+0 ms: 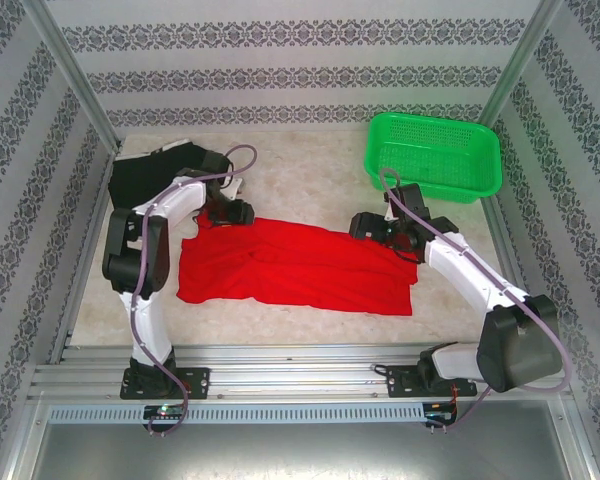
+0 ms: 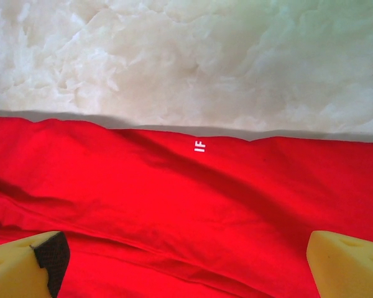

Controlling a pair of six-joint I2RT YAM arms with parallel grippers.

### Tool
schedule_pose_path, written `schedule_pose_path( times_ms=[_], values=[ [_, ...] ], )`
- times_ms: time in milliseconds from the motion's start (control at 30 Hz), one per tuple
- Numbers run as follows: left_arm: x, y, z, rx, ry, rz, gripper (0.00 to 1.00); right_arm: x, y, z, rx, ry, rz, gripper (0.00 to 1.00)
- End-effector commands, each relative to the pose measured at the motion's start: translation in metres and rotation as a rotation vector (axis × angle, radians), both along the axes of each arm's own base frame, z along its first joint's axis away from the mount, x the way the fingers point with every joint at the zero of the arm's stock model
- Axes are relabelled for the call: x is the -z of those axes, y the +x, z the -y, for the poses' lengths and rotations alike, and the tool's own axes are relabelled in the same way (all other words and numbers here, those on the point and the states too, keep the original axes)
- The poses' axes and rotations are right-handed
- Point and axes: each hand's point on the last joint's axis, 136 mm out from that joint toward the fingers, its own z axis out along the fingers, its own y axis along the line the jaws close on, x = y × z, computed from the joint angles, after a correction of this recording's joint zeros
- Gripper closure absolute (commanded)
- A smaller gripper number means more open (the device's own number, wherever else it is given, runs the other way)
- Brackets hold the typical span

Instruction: Fold and stack the t-shirts

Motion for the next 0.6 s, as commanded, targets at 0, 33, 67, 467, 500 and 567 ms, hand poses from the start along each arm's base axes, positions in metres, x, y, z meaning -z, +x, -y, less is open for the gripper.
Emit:
schedule_pose_path(
  times_ms=[0,33,67,467,500,567],
  values=[
    [0.008,-0.008,-0.001,0.072,0.081,-0.041,0.49,-0.004,-0.005,-0.004,-0.026,0.006,0.024,0.02],
    [0.009,-0.007,-0.003,0.072,0.09,-0.042,0.49,-0.005,-0.005,-0.004,-0.025,0.006,0.025,0.02],
    [0.009,-0.008,-0.001,0.077,0.091,-0.04,0.5,-0.005,-0.006,-0.004,-0.025,0.006,0.026,0.02],
    [-0.011,-0.027,0.015,0.135,0.102,-0.003,0.87,-0.004,-0.005,-0.001,0.004,0.005,0.032,0.02],
    [-0.015,-0.035,0.016,0.138,0.104,-0.003,0.89,-0.004,-0.005,0.0,0.005,0.0,0.031,0.02],
    [-0.021,-0.054,0.017,0.138,0.108,-0.004,0.9,-0.003,-0.002,0.0,0.008,-0.003,0.031,0.02]
  ],
)
